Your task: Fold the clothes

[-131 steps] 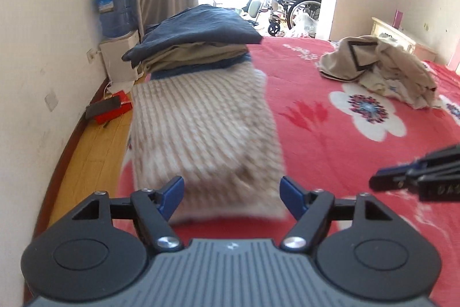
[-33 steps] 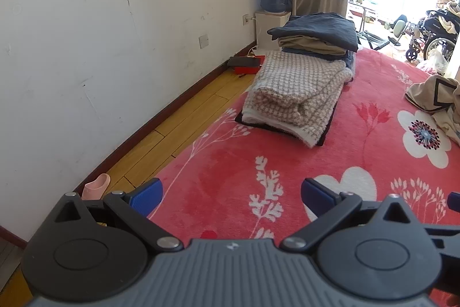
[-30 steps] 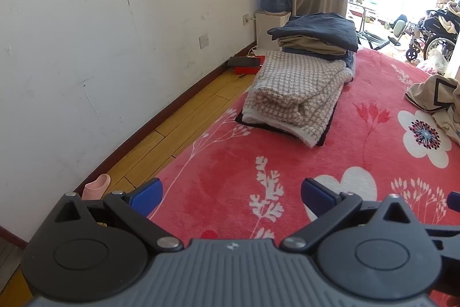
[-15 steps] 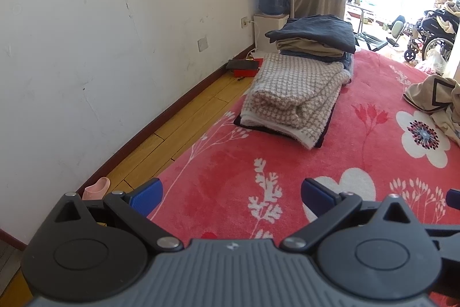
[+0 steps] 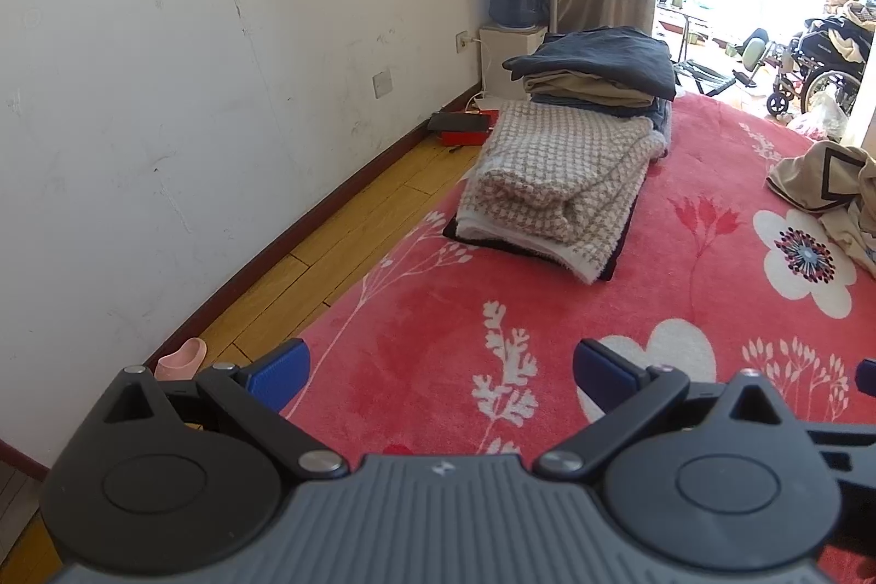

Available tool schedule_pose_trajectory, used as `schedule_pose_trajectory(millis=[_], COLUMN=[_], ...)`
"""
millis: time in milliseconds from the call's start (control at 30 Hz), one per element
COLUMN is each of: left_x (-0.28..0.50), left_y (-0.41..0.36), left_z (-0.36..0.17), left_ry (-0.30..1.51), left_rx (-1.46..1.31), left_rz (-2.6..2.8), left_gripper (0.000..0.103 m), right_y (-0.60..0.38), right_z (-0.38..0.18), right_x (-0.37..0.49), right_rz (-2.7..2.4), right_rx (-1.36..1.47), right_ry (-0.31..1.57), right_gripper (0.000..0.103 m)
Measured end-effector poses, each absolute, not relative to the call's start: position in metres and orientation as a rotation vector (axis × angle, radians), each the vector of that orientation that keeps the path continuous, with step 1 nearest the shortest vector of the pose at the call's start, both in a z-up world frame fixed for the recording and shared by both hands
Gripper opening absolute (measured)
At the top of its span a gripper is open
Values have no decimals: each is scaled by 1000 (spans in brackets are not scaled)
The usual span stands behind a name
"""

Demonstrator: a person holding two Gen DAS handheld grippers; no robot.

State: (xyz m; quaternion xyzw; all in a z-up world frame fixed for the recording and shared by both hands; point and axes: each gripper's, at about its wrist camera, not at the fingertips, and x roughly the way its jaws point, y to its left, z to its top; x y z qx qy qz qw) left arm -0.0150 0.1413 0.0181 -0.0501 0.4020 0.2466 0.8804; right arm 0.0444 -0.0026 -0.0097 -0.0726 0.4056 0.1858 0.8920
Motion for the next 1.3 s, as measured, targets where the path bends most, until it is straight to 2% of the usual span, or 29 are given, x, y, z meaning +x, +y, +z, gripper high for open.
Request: schedule_pose_trajectory(millis=[367, 600, 700, 867, 1000, 1100, 1300], left_x=[27, 113, 150, 199, 215, 209, 152], left_y=[220, 237, 239, 242, 240, 238, 233], left_z=[-2, -24, -13, 22, 67, 112, 217], left_ry=[768, 814, 824, 833, 822, 829, 854], left_rx=[-71, 106, 62, -18, 27, 25, 8], left_rz=[440, 370, 301, 230, 283, 367, 635], left_gripper=[103, 101, 101, 101, 101, 101, 101], right_y=[-32, -25, -28, -40, -55, -74, -128], right_z=[-15, -43, -42, -21, -5, 6, 35], right_x=[75, 108, 119, 154, 191, 216, 249], right_rz=[301, 303, 288, 296, 337, 383, 470], right_rx=[59, 170, 185, 204, 197, 172, 157], right_ry=[728, 729, 729, 673, 603, 613, 628], right_gripper=[102, 100, 99, 98, 91, 84, 82])
